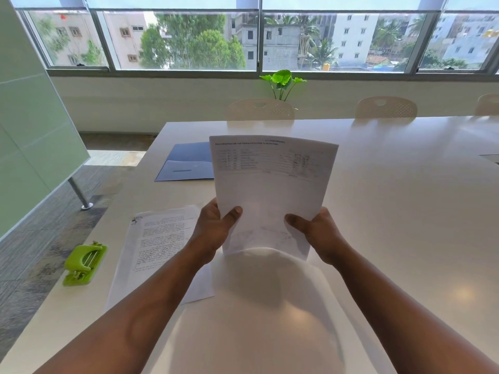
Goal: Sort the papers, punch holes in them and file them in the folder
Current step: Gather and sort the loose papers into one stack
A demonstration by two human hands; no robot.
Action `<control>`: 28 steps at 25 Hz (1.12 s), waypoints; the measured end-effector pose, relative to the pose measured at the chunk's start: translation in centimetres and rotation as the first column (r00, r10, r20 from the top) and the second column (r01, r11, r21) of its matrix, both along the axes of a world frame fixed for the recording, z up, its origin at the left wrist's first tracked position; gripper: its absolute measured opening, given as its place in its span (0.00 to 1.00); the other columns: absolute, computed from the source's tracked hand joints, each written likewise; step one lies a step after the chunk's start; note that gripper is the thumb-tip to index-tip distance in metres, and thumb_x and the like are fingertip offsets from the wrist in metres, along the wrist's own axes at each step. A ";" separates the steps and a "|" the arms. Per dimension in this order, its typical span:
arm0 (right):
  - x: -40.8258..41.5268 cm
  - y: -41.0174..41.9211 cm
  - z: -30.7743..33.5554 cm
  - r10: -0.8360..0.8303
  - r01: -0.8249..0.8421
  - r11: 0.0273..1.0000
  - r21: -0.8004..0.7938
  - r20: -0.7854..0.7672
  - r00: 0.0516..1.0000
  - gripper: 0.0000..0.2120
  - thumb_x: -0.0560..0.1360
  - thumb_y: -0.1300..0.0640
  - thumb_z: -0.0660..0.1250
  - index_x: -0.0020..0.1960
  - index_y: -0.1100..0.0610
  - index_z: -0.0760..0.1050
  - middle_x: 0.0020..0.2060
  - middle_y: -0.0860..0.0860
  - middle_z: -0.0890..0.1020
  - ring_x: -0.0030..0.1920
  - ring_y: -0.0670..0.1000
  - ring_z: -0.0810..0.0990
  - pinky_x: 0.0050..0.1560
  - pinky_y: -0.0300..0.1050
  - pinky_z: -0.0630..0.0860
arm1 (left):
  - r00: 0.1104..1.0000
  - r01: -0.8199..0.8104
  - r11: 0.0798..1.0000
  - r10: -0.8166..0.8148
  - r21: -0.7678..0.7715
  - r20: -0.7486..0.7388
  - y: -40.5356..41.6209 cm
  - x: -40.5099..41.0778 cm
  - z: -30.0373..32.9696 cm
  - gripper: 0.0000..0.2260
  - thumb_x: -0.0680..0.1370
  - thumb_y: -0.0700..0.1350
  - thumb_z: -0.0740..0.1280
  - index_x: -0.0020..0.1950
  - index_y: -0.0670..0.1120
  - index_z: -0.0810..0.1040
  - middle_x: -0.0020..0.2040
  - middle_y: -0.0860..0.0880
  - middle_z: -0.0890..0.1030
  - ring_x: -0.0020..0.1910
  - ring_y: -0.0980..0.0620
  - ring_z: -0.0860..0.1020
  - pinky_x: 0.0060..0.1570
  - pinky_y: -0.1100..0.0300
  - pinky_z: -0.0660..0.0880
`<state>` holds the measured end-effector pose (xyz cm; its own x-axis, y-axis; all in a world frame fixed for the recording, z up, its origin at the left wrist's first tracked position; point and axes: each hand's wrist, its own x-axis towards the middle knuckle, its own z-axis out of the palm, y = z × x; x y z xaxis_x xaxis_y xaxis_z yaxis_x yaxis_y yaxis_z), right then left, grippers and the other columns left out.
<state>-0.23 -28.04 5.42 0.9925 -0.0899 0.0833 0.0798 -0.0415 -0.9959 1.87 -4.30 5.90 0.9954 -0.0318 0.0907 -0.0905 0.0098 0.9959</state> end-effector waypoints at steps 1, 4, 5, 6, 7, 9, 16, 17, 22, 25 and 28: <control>0.1 0.0 0.0 -0.001 0.001 1.000 0.006 0.005 1.000 0.08 0.75 0.67 0.74 0.51 0.57 0.84 0.49 0.58 0.87 0.46 0.54 0.85 0.52 0.55 0.82 | 1.000 0.001 1.000 -0.001 -0.003 0.001 0.0 0.0 -0.1 0.10 0.80 0.41 0.70 0.59 0.52 0.80 0.53 0.53 0.87 0.53 0.50 0.85 0.55 0.52 0.82; 0.2 -0.1 -0.5 0.002 -0.001 0.999 0.040 -0.019 1.000 0.07 0.74 0.65 0.75 0.52 0.58 0.85 0.49 0.59 0.88 0.47 0.56 0.86 0.54 0.59 0.82 | 1.000 0.004 1.000 -0.005 -0.024 -0.026 -0.2 -0.1 -0.6 0.10 0.81 0.39 0.69 0.59 0.53 0.80 0.52 0.53 0.87 0.53 0.50 0.85 0.55 0.53 0.81; 0.2 -0.1 -0.8 0.000 0.001 0.999 0.043 -0.032 1.000 0.07 0.74 0.65 0.75 0.52 0.58 0.85 0.49 0.59 0.88 0.47 0.57 0.86 0.54 0.60 0.82 | 0.999 0.006 1.000 -0.007 -0.019 -0.036 -0.2 -0.2 -0.8 0.10 0.81 0.39 0.68 0.59 0.53 0.80 0.52 0.53 0.87 0.54 0.48 0.85 0.56 0.52 0.81; 0.1 -0.1 -0.9 -0.002 0.004 0.999 0.048 -0.036 0.999 0.07 0.74 0.65 0.75 0.52 0.58 0.85 0.49 0.60 0.88 0.47 0.57 0.86 0.54 0.60 0.82 | 0.999 0.005 1.000 -0.005 -0.011 -0.040 -0.2 -0.2 -0.9 0.10 0.81 0.39 0.68 0.59 0.53 0.80 0.53 0.52 0.87 0.55 0.47 0.85 0.57 0.51 0.81; 0.2 -0.1 -0.9 -0.004 0.005 0.999 0.053 -0.031 1.000 0.07 0.74 0.65 0.75 0.52 0.58 0.85 0.49 0.60 0.88 0.47 0.57 0.86 0.54 0.59 0.82 | 0.999 0.006 1.000 -0.006 -0.004 -0.040 -0.2 -0.1 -1.0 0.11 0.82 0.39 0.68 0.59 0.53 0.80 0.53 0.52 0.87 0.55 0.47 0.84 0.58 0.49 0.80; 0.3 -0.1 -1.0 0.008 -0.006 0.998 0.070 -0.025 1.000 0.07 0.74 0.65 0.75 0.52 0.58 0.85 0.50 0.59 0.88 0.48 0.57 0.86 0.53 0.57 0.83 | 0.999 0.012 1.000 -0.012 0.009 -0.042 0.1 0.1 -1.3 0.11 0.82 0.39 0.67 0.61 0.52 0.80 0.55 0.50 0.87 0.56 0.46 0.84 0.60 0.47 0.80; 0.6 0.1 -1.3 0.021 -0.020 0.997 0.068 -0.017 1.000 0.05 0.75 0.64 0.75 0.50 0.57 0.85 0.47 0.55 0.88 0.46 0.54 0.86 0.51 0.53 0.83 | 0.999 -0.004 0.998 0.006 0.058 -0.034 0.2 0.2 -1.4 0.12 0.80 0.40 0.70 0.63 0.50 0.79 0.54 0.51 0.86 0.56 0.46 0.84 0.58 0.49 0.81; 0.7 0.0 -1.4 0.023 -0.021 0.998 0.061 -0.025 0.999 0.05 0.75 0.63 0.75 0.51 0.57 0.85 0.47 0.56 0.88 0.46 0.55 0.86 0.52 0.54 0.82 | 0.999 -0.003 0.998 0.005 0.062 -0.037 0.2 0.2 -1.4 0.12 0.80 0.40 0.70 0.62 0.51 0.79 0.54 0.52 0.86 0.56 0.47 0.84 0.58 0.49 0.80; 0.9 -0.1 -1.6 0.016 -0.014 0.999 0.051 -0.039 0.999 0.05 0.75 0.64 0.75 0.51 0.59 0.85 0.45 0.56 0.88 0.44 0.55 0.85 0.51 0.56 0.81 | 0.999 0.007 0.997 -0.003 0.079 -0.053 0.2 0.4 -1.3 0.11 0.81 0.41 0.69 0.62 0.52 0.80 0.54 0.52 0.86 0.54 0.49 0.84 0.59 0.47 0.81; 0.9 0.0 -1.6 0.016 -0.012 0.998 0.066 -0.057 0.998 0.06 0.75 0.65 0.74 0.51 0.59 0.85 0.46 0.56 0.88 0.45 0.55 0.85 0.53 0.56 0.81 | 0.998 0.029 0.996 -0.023 0.088 -0.062 0.4 0.6 -1.5 0.13 0.81 0.43 0.70 0.65 0.49 0.80 0.56 0.49 0.86 0.57 0.46 0.84 0.61 0.43 0.79; 1.0 0.0 -1.5 0.010 -0.007 0.999 0.041 -0.063 0.998 0.06 0.75 0.64 0.75 0.52 0.60 0.84 0.44 0.54 0.88 0.44 0.54 0.85 0.52 0.54 0.81 | 0.996 0.015 0.997 -0.009 0.078 -0.085 0.3 0.6 -1.5 0.12 0.81 0.42 0.69 0.65 0.48 0.80 0.56 0.49 0.86 0.57 0.44 0.84 0.59 0.46 0.80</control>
<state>0.80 -28.08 3.96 0.9964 -0.0833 0.0169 0.0169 -0.0007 -0.9999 2.49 -3.95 4.40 0.9989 -0.0475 0.0026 -0.0058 -0.0679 0.9977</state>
